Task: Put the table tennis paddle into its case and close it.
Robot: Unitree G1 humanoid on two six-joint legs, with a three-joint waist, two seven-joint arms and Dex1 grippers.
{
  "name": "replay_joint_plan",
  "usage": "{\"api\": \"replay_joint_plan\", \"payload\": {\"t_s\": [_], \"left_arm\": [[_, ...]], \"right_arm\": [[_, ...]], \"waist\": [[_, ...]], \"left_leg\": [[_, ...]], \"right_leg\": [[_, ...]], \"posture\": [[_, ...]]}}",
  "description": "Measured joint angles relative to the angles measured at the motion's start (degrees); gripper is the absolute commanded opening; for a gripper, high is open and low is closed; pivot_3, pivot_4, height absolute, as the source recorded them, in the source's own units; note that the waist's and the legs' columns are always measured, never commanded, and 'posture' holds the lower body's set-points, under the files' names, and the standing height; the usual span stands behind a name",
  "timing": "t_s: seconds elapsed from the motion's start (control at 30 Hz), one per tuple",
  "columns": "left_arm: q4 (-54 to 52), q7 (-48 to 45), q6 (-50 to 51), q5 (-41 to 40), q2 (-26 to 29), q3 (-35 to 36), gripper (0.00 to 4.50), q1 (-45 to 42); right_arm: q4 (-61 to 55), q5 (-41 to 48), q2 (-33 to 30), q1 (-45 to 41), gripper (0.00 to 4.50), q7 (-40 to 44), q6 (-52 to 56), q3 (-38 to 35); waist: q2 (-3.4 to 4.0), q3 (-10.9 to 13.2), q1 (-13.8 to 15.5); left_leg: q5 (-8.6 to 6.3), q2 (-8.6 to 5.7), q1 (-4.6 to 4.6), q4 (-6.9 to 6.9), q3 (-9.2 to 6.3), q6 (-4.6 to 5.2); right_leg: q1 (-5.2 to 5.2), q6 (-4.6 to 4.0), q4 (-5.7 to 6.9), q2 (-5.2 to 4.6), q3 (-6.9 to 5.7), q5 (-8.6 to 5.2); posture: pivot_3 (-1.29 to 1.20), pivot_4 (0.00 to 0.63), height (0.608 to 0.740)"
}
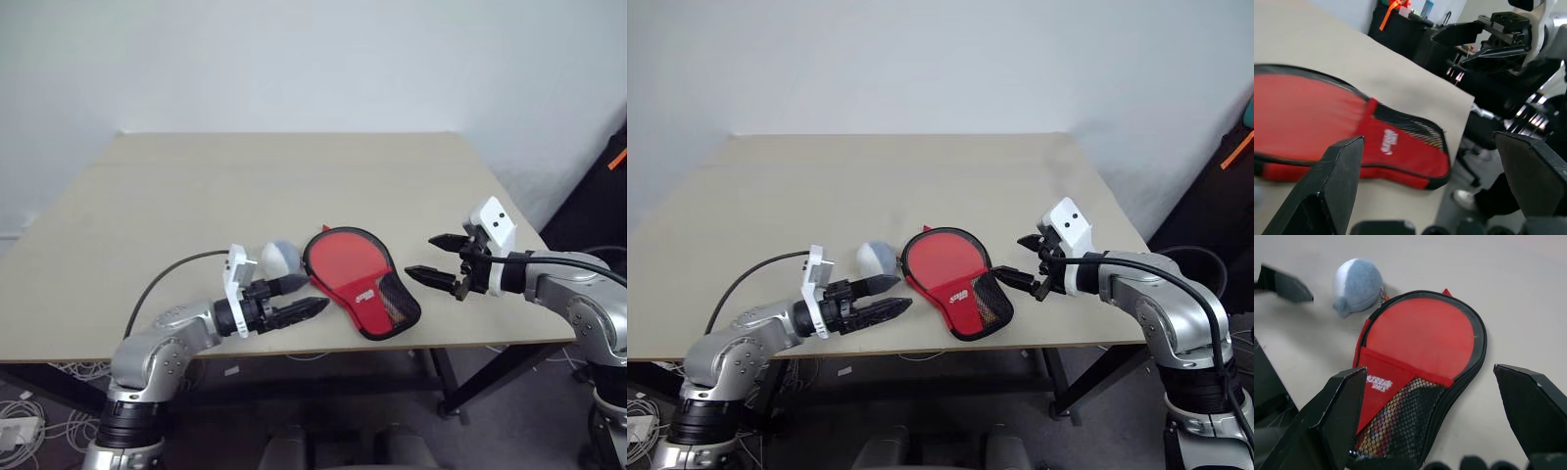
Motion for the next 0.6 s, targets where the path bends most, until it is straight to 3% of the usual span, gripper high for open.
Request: {"api": "replay_joint_plan", "payload": {"t_s": [0.1, 0.6], "left_arm": [[0.03, 2.13, 2.82, -0.91, -1.16, -1.26, 2.57, 0.34], [6.42, 15.99, 18.57, -2.10, -10.12, -3.30, 2.57, -3.92]], "right_arm": [[-0.01, -0.01, 0.27, 0.05, 4.50, -1.24, 0.56, 0.04], [-1.27, 0.05, 3.90, 0.41, 4.50, -6.29, 2.12, 0.11]], "waist": [[0.00, 0.00, 0.00], [0.01, -0.01, 0.00]], "left_leg": [[0.00, -0.01, 0.00, 0.00, -0.01, 0.00], [0.00, -0.06, 0.00, 0.02, -0.08, 0.01]], "right_leg": [[0.00, -0.01, -0.01, 0.00, 0.00, -0.01], [0.04, 0.01, -0.01, 0.00, 0.00, -0.01]], "posture": [[0.00, 0.000, 0.740], [0.00, 0.000, 0.740]]}}
